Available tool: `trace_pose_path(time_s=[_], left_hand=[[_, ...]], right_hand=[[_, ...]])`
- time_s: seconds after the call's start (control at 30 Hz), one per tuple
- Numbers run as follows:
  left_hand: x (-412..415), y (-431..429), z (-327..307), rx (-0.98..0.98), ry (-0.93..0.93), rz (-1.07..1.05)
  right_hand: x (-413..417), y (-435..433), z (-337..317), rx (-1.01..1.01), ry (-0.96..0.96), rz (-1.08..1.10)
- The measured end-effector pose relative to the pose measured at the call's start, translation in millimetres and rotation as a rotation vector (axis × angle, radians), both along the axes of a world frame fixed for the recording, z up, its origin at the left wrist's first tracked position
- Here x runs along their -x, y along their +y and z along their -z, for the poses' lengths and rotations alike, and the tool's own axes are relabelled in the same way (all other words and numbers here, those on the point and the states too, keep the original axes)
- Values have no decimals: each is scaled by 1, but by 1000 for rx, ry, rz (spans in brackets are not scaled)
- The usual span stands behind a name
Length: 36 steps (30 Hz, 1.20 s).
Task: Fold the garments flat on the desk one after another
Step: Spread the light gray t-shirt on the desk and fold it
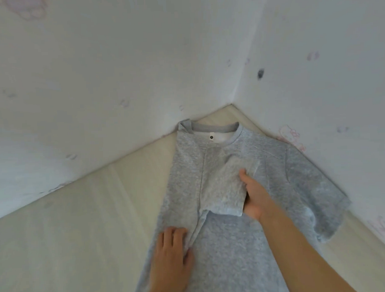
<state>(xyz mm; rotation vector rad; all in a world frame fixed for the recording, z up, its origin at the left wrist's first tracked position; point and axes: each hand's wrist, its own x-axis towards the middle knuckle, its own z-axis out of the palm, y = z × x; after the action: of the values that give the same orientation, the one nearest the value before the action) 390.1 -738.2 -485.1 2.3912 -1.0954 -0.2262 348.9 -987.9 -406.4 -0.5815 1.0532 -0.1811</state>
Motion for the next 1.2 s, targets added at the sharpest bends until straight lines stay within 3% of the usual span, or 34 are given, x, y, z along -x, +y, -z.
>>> trace_pose_path(time_s=[0.27,0.47,0.63,0.73,0.8,0.93,1.0,1.1,1.2], left_hand=[[32,86,-19,-194,-29,-153],[68,154,-21,-330,0,-195],[90,205,-31,-384,88,-130],[99,223,-38,-394,135,-81],[100,230,-44,-392,152,-36],[96,232,-63,-406,220,83],[94,237,-78,-407,268,161],[98,237,-93,-334,326,231],[116,235,-101,-190,391,301]], right_hand=[[18,13,8,141,123,-105],[48,55,26,261,212,-31],[71,107,35,113,194,55],[77,155,26,74,140,-114],[74,191,25,171,152,-314],[63,244,29,601,198,-600],[59,263,26,641,187,-693],[58,269,16,739,236,-685],[72,272,3,972,207,-472]])
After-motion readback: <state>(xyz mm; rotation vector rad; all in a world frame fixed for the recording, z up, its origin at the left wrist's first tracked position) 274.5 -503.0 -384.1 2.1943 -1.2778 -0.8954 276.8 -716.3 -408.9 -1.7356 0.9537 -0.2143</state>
